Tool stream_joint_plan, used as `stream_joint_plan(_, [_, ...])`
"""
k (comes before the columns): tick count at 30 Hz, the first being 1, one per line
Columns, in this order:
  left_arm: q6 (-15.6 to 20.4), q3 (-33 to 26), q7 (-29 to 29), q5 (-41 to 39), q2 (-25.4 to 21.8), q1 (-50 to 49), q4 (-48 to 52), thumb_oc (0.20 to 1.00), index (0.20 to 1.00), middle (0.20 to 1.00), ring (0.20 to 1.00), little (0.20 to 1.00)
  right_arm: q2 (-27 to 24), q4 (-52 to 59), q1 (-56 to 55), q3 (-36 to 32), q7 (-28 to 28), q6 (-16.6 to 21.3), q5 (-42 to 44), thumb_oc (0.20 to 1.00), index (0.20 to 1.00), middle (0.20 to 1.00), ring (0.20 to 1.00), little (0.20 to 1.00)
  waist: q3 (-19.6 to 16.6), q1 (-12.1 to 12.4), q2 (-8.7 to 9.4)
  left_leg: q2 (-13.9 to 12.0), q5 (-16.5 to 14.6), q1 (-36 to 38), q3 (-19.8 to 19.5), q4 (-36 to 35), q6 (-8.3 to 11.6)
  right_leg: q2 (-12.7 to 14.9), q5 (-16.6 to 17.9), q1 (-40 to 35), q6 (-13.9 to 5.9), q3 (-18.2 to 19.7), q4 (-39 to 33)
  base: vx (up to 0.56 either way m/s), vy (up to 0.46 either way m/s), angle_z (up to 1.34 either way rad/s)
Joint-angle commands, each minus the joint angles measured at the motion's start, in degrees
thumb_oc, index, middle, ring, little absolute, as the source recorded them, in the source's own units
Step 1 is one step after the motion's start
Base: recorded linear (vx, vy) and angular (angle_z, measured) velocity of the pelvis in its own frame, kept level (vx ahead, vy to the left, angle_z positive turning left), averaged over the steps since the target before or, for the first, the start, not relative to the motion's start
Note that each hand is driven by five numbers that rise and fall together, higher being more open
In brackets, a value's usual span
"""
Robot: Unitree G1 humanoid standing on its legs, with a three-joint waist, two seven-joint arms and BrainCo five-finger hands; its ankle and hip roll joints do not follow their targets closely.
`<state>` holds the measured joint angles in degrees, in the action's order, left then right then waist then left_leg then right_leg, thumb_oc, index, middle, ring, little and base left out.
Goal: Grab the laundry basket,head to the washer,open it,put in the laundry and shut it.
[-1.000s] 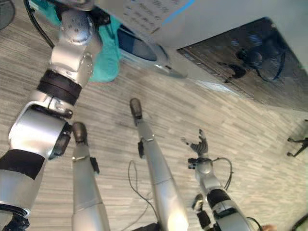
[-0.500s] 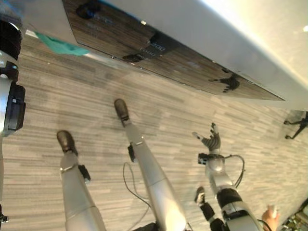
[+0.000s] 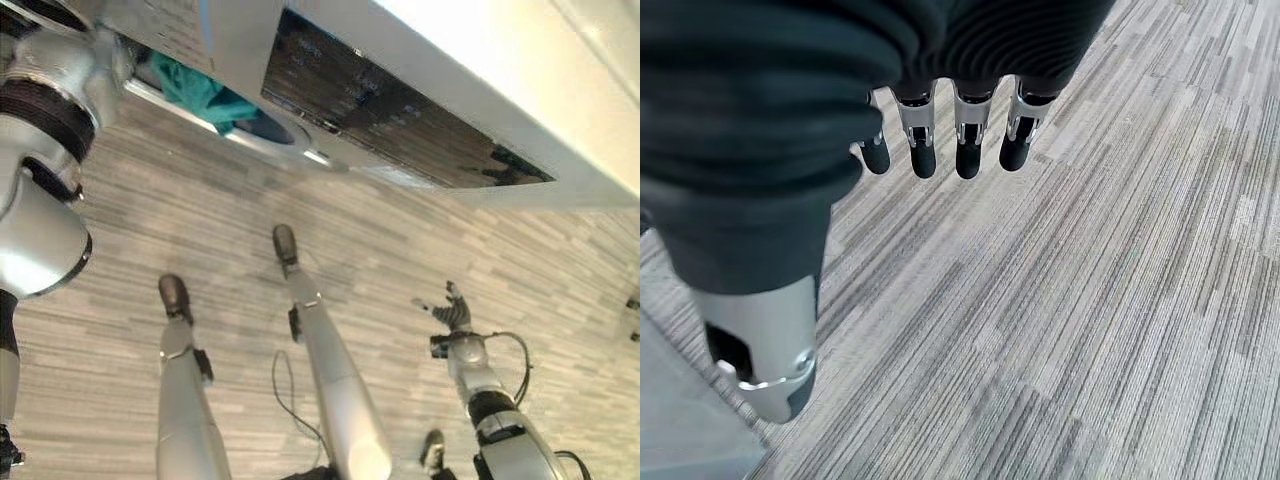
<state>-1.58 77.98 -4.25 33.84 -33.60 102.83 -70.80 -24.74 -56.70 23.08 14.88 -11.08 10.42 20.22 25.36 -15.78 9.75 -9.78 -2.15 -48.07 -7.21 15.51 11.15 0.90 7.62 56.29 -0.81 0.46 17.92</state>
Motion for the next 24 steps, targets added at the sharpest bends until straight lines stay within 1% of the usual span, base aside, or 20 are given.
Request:
stream_joint_plan(1, [-1.4,-4.5,-6.2,6.1,5.6,7.7,3.8,1.0,1.0,1.0,1.0,1.0,-1.3,-3.3,-4.8,1.7,-0.8,0.7,1.9,1.0,1.0,1.0,1.0,1.0,-5.4,-2.5,-4.31,-4.7,-8.8,9.2,-1.2,2.8,-1.02,2.1,-8.7,1.7,-7.48,3.2,5.4,-0.02,0.027,0.11])
stream_joint_plan(2, [-1.6,-5.8,-7.3,5.1,5.4,8.1,6.7,1.0,1.0,1.0,1.0,1.0,-1.2,-3.9,-5.0,1.4,-0.8,0.8,1.9,1.0,1.0,1.0,1.0,1.0,-5.3,-2.1,-4.57,-4.3,-8.6,9.6,-1.4,2.6,-1.11,2.4,-8.8,1.0,-7.52,3.1,5.1,-0.03,0.041,0.17])
stream_joint_plan(3, [-2.1,-8.6,-7.9,3.3,4.2,7.5,11.3,1.0,1.0,1.0,1.0,1.0,-0.9,-4.5,-5.6,0.9,-0.8,0.9,1.8,1.0,1.0,1.0,1.0,1.0,-5.2,-1.3,-4.93,-3.7,-8.5,10.5,-1.5,2.3,-1.25,2.8,-8.8,-0.2,-7.55,3.0,4.6,-0.04,0.045,0.18])
stream_joint_plan(5, [-2.7,-16.3,-9.0,-1.0,0.3,3.5,22.6,1.0,1.0,1.0,1.0,1.0,-0.3,-5.7,-6.8,-0.7,-0.6,0.1,1.9,1.0,1.0,1.0,1.0,1.0,-4.8,0.1,-5.76,-2.7,-8.1,12.3,-1.7,1.4,-1.55,3.5,-8.8,-2.5,-7.47,2.5,3.5,-0.03,0.045,0.13])
stream_joint_plan(6, [-2.3,-21.4,-10.0,-5.1,-1.9,-0.5,28.8,1.0,1.0,1.0,1.0,1.0,0.5,-6.4,-6.9,-1.7,-0.7,-0.6,2.2,1.0,1.0,1.0,1.0,1.0,-4.7,1.3,-6.11,-2.2,-7.8,13.2,-1.9,0.7,-1.72,3.9,-8.7,-3.9,-7.49,2.2,2.5,-0.03,0.043,0.02])
stream_joint_plan(7, [-1.7,-25.8,-10.2,-7.0,-4.6,-6.0,36.1,1.0,1.0,1.0,1.0,1.0,0.8,-5.8,-7.4,-1.9,-0.5,-1.4,1.8,1.0,1.0,1.0,1.0,1.0,-4.5,1.9,-6.47,-1.6,-7.2,14.1,-1.9,-0.1,-1.95,4.4,-8.3,-5.2,-7.46,2.0,1.5,-0.03,0.066,-0.11])
stream_joint_plan(8, [-0.8,-30.1,-9.5,-9.4,-6.1,-13.0,42.3,1.0,1.0,1.0,1.0,1.0,1.4,-5.2,-8.3,-2.0,-0.1,-2.1,1.4,1.0,1.0,1.0,1.0,1.0,-4.4,2.7,-6.59,-1.3,-7.1,15.2,-1.9,-0.7,-2.06,4.6,-8.2,-6.3,-7.4,1.9,0.9,-0.02,0.095,-0.14])
stream_joint_plan(9, [0.8,-33.5,-7.9,-13.1,-6.7,-20.5,47.0,1.0,1.0,1.0,1.0,1.0,2.3,-5.2,-9.1,-2.5,0.1,-2.8,0.8,1.0,1.0,1.0,1.0,1.0,-4.0,3.7,-6.75,-1.1,-7.4,16.3,-1.8,-1.1,-2.23,4.8,-8.4,-7.6,-7.35,1.7,0.6,-0.02,0.107,0.02])
stream_joint_plan(10, [1.7,-36.6,-5.9,-16.7,-6.2,-27.9,51.2,1.0,1.0,1.0,1.0,1.0,2.8,-5.3,-9.7,-2.8,0.3,-3.8,0.3,1.0,1.0,1.0,1.0,1.0,-3.9,4.5,-7.08,-0.8,-7.2,17.5,-1.7,-1.6,-2.38,5.2,-8.3,-8.9,-7.28,1.6,0.1,-0.02,0.09,0.15])
stream_joint_plan(11, [1.9,-39.2,-4.8,-19.3,-5.6,-33.3,54.6,1.0,1.0,1.0,1.0,1.0,2.9,-5.0,-10.2,-2.9,0.5,-4.5,-0.1,1.0,1.0,1.0,1.0,1.0,-3.9,4.6,-7.2,-0.5,-6.8,18.2,-1.6,-2.1,-2.5,5.5,-7.9,-9.6,-7.27,1.7,-0.3,-0.03,0.069,0.13])
stream_joint_plan(12, [3.0,-41.4,-1.9,-23.5,-4.5,-39.8,57.7,1.0,1.0,1.0,1.0,1.0,3.5,-4.5,-10.9,-3.1,0.9,-5.3,-0.7,1.0,1.0,1.0,1.0,1.0,-3.8,5.3,-7.39,-0.4,-6.7,19.3,-1.7,-2.7,-2.56,5.8,-7.8,-10.9,-7.2,1.6,-0.5,-0.02,0.066,0.02])
stream_joint_plan(13, [4.2,-42.8,0.3,-27.3,-4.1,-45.8,60.3,1.0,1.0,1.0,1.0,1.0,4.0,-4.4,-11.3,-3.7,1.2,-5.7,-0.8,1.0,1.0,1.0,1.0,1.0,-3.5,6.1,-7.9,-0.2,-7.0,20.3,-1.6,-2.8,-2.62,6.1,-8.2,-12.0,-7.16,1.5,-0.3,-0.01,0.069,0.02])
stream_joint_plan(14, [5.1,-44.6,2.3,-31.2,-3.9,-52.8,63.8,1.0,1.0,1.0,1.0,1.0,4.4,-4.1,-11.9,-4.0,1.6,-6.3,-1.0,1.0,1.0,1.0,1.0,1.0,-3.5,6.6,-8.24,0.2,-6.6,21.3,-1.8,-3.4,-2.75,6.6,-7.9,-13.3,-7.17,1.4,-0.6,0.0,0.068,0.09])
stream_joint_plan(16, [6.0,-46.6,4.3,-37.1,-3.7,-63.5,68.8,1.0,1.0,1.0,1.0,1.0,5.1,-3.4,-12.6,-4.5,2.4,-6.7,-1.2,1.0,1.0,1.0,1.0,1.0,-3.1,7.4,-8.69,0.4,-6.5,23.1,-2.2,-3.9,-2.89,7.2,-7.9,-15.4,-7.14,0.9,-0.6,0.01,0.035,0.2])
stream_joint_plan(19, [5.8,-48.8,5.9,-39.0,-3.7,-74.6,72.6,1.0,1.0,1.0,1.0,1.0,5.2,-3.3,-12.6,-5.0,3.2,-6.8,-1.3,1.0,1.0,1.0,1.0,1.0,-2.7,8.8,-9.44,0.4,-6.6,25.9,-2.7,-4.8,-3.16,7.9,-8.6,-18.5,-7.21,0.3,-0.4,0.02,0.038,0.26])
stream_joint_plan(20, [5.3,-49.9,6.1,-39.2,-4.1,-77.6,73.5,1.0,1.0,1.0,1.0,1.0,5.1,-3.0,-12.6,-4.9,3.4,-6.9,-1.2,1.0,1.0,1.0,1.0,1.0,-2.7,9.1,-9.53,0.5,-6.2,26.6,-3.0,-5.3,-3.22,8.3,-8.3,-19.5,-7.27,0.1,-0.7,0.03,0.039,0.17])
stream_joint_plan(23, [4.6,-52.3,6.7,-38.9,-3.7,-84.3,74.4,1.0,1.0,1.0,1.0,1.0,5.1,-2.8,-12.4,-5.0,4.2,-7.1,-1.3,1.0,1.0,1.0,1.0,1.0,-2.7,10.1,-10.49,0.5,-6.1,28.7,-3.3,-6.4,-3.47,9.0,-8.8,-22.0,-7.42,-0.7,-0.8,0.03,0.046,0.24])
stream_joint_plan(24, [4.8,-54.5,5.9,-38.4,-3.3,-87.9,74.3,1.0,1.0,1.0,1.0,1.0,5.6,-2.8,-12.0,-5.8,4.5,-7.0,-0.4,1.0,1.0,1.0,1.0,1.0,-3.0,10.8,-11.13,0.7,-5.7,29.4,-3.6,-7.5,-3.71,9.4,-8.8,-23.2,-7.54,-1.2,-1.5,0.02,0.045,0.16])
